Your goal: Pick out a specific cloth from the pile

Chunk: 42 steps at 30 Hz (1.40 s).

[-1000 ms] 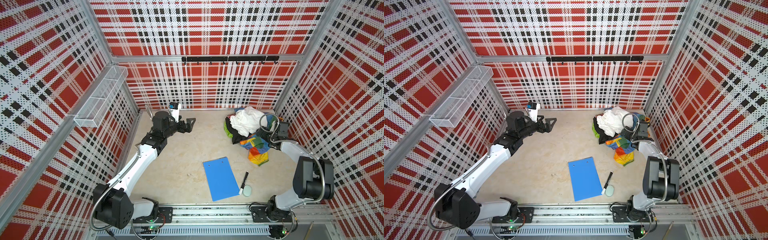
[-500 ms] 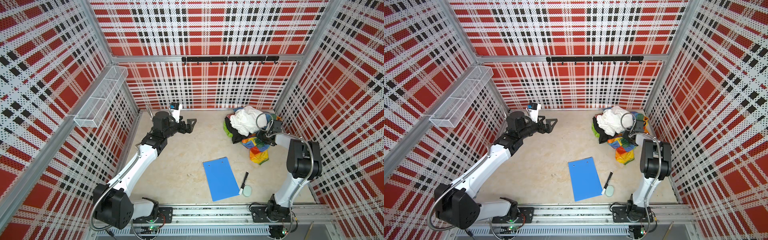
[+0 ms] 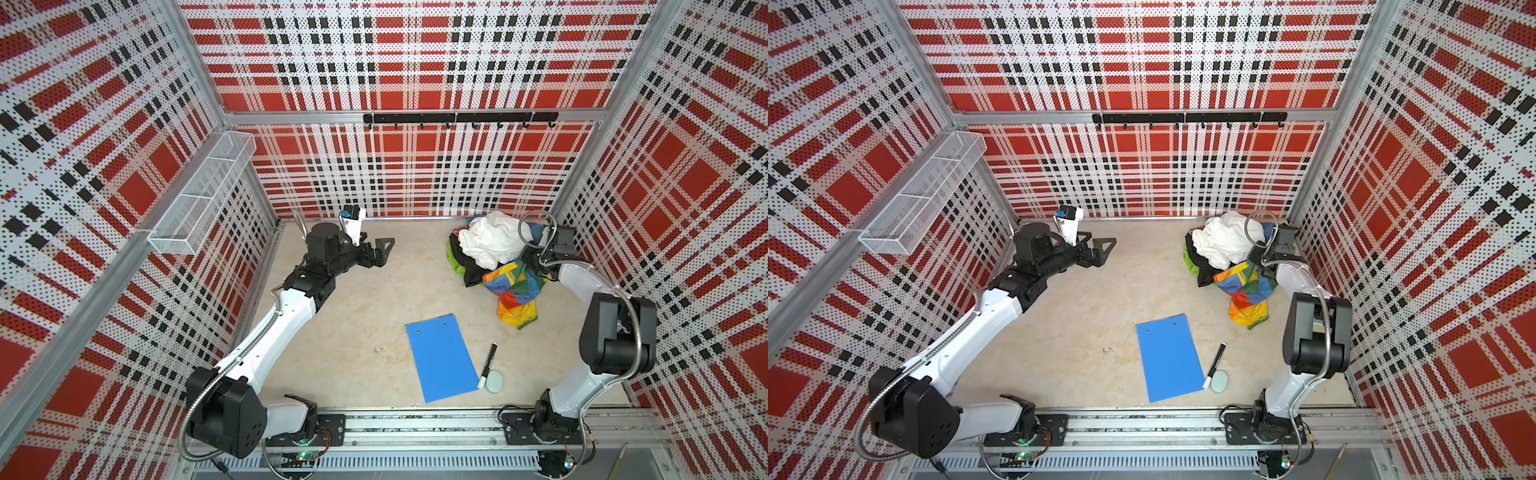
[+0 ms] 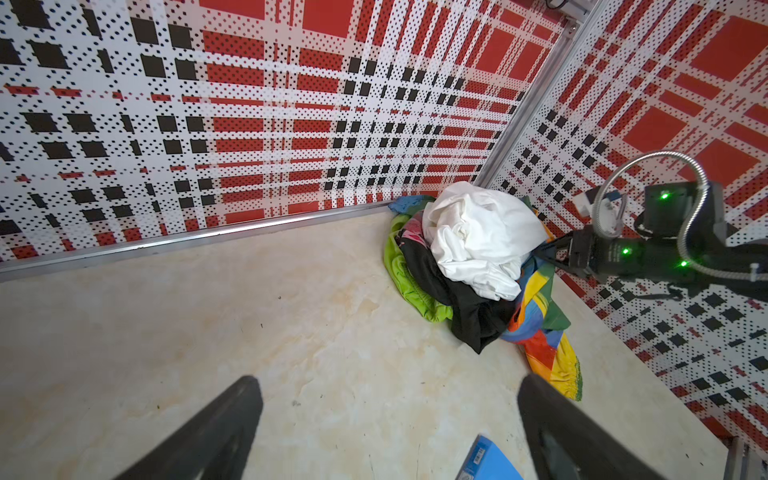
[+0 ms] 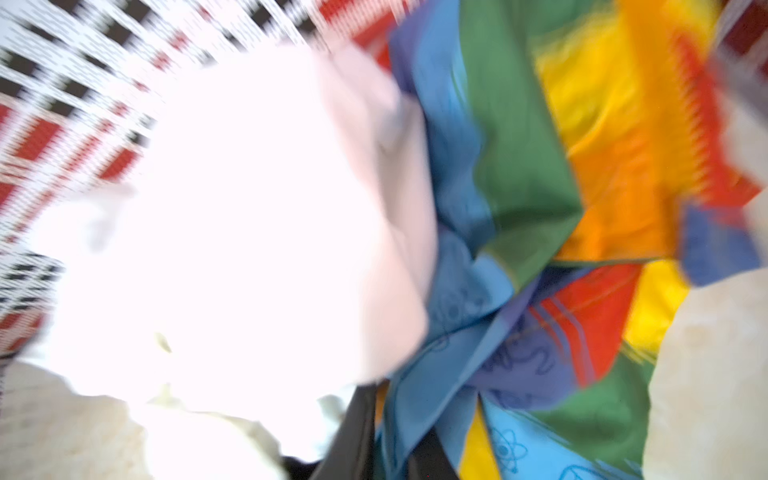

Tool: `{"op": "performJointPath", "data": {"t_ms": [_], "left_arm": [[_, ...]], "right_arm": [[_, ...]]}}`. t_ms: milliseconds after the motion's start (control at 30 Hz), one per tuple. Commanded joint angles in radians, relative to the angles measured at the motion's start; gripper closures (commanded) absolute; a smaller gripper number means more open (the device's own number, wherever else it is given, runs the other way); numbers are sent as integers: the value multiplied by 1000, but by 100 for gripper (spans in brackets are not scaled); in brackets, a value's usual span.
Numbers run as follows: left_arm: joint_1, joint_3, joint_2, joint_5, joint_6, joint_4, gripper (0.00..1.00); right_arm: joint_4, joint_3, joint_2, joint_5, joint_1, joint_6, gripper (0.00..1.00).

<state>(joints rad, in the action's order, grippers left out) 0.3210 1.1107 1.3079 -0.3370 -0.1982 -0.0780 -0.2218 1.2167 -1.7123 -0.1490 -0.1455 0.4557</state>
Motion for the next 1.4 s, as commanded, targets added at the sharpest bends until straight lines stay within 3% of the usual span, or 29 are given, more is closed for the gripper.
{"op": "performJointPath", "data": {"t_ms": [0,67,333,533,700,833,867,1100,1167,1300,1367], "left_arm": [[6,9,-15,-11,0,13,1],[10,9,-15,-4,5,9,1],[22,11,-15,3,12,4,1],[23,11,-12,-12,16,6,1],[26,6,-18,-61,22,19,1],[28,6,-21,-63,25,19,1],[27,6,-20,-63,25,18,1],[30,9,-18,-64,23,15,1],[30,10,-18,-64,22,12,1],[32,11,-17,-60,25,12,1],[32,11,-15,-57,26,9,1]], "right_arm": [[4,40,57,8,2,-16,84],[4,28,79,16,7,-14,79],[1,-75,194,49,9,-16,79],[-9,-187,266,54,9,-18,37],[-19,-252,276,42,8,-25,25],[-4,-280,240,-4,8,-27,1],[-2,-282,226,-21,9,-24,0],[66,-340,142,-59,9,11,3],[86,-350,129,-66,9,10,20],[91,-361,148,-32,9,10,68],[87,-363,181,0,9,9,81]]}}
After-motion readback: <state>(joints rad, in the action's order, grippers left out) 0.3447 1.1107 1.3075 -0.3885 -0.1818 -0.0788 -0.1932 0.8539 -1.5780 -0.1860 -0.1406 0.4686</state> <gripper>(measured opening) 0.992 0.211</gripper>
